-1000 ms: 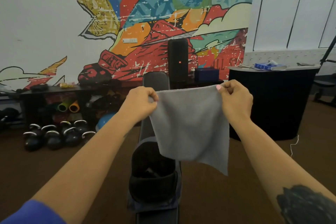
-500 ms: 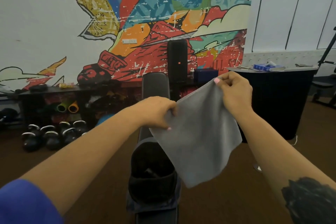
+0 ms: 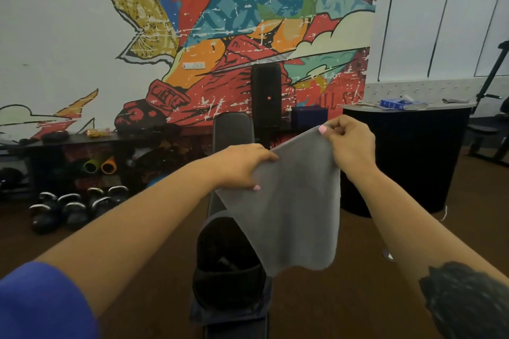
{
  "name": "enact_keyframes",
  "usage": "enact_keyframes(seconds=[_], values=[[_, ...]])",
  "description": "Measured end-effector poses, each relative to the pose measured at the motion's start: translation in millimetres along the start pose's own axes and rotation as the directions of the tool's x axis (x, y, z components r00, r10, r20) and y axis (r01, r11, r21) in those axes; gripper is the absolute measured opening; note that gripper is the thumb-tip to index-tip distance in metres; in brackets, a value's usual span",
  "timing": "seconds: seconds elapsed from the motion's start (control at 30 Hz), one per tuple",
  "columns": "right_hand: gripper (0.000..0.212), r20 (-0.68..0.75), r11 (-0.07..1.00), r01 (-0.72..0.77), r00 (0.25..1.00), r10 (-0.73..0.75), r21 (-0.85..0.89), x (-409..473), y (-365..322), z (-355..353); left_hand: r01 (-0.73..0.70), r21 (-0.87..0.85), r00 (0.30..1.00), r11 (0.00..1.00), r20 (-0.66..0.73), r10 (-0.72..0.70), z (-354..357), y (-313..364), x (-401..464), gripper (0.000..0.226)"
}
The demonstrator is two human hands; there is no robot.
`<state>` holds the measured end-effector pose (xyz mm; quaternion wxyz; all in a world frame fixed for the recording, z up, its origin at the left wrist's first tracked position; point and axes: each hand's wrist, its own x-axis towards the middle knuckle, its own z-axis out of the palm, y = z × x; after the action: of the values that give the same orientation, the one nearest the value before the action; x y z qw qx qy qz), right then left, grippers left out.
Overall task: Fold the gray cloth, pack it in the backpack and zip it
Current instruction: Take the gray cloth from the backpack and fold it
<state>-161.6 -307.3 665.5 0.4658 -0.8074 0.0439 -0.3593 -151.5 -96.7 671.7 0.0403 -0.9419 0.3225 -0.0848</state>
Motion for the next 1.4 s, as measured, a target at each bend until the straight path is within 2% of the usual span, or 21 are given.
enact_keyframes(seconds=[0.07,0.1,0.17,0.23,0.37,0.43,0.57,0.83,1.0,1.1,1.2,1.33,1.4], values=[[0.011,0.022,1.0,-0.007,1.0,0.007,0.01,-5,2,3,0.116,-0.212,0.993,0.97,0.036,-0.111,-9,-2,4,0.07],[0.011,0.034,1.0,-0.006,0.999,0.005,0.023,-7,3,4,0.185,-0.366,0.983,0.912,0.073,-0.17,-13,-3,6,0.065],[0.01,0.059,0.998,0.014,0.998,-0.018,0.061,-14,4,9,0.313,-0.643,0.948,0.699,0.163,-0.275,-19,1,10,0.055],[0.009,0.097,0.994,0.043,0.994,-0.052,0.098,-24,4,16,0.357,-0.75,0.919,0.556,0.175,-0.354,-22,2,16,0.047],[0.008,0.167,0.985,0.1,0.978,-0.123,0.142,-41,0,30,0.372,-0.836,0.871,0.404,0.164,-0.463,-22,3,28,0.027],[0.009,0.16,0.982,0.128,0.976,-0.15,0.141,-45,-3,34,0.391,-0.832,0.842,0.393,0.152,-0.517,-22,5,33,0.025],[0.008,0.135,0.977,0.168,0.973,-0.185,0.129,-52,-9,38,0.4,-0.808,0.798,0.433,0.075,-0.598,-20,6,40,0.019],[0.017,0.105,0.978,0.174,0.977,-0.186,0.115,-64,-18,48,0.401,-0.741,0.777,0.539,-0.036,-0.628,-19,16,45,0.007],[0.02,0.086,0.977,0.206,0.974,-0.21,0.045,-66,-17,50,0.404,-0.79,0.764,0.462,0.014,-0.645,-17,15,46,0.023],[0.02,0.122,0.967,0.256,0.959,-0.255,0.007,-69,-15,56,0.412,-0.795,0.737,0.445,0.002,-0.676,-14,14,49,0.021],[0.02,0.137,0.972,0.236,0.962,-0.235,0.003,-68,-14,60,0.404,-0.819,0.709,0.409,-0.003,-0.706,-10,14,49,0.02],[0.01,0.133,0.979,0.204,0.97,-0.203,0.006,-62,-14,59,0.367,-0.86,0.724,0.355,0.024,-0.689,-9,13,48,0.023],[0.005,0.125,0.982,0.188,0.974,-0.189,0.022,-55,-13,54,0.325,-0.899,0.744,0.295,0.05,-0.667,-8,9,48,0.015]])
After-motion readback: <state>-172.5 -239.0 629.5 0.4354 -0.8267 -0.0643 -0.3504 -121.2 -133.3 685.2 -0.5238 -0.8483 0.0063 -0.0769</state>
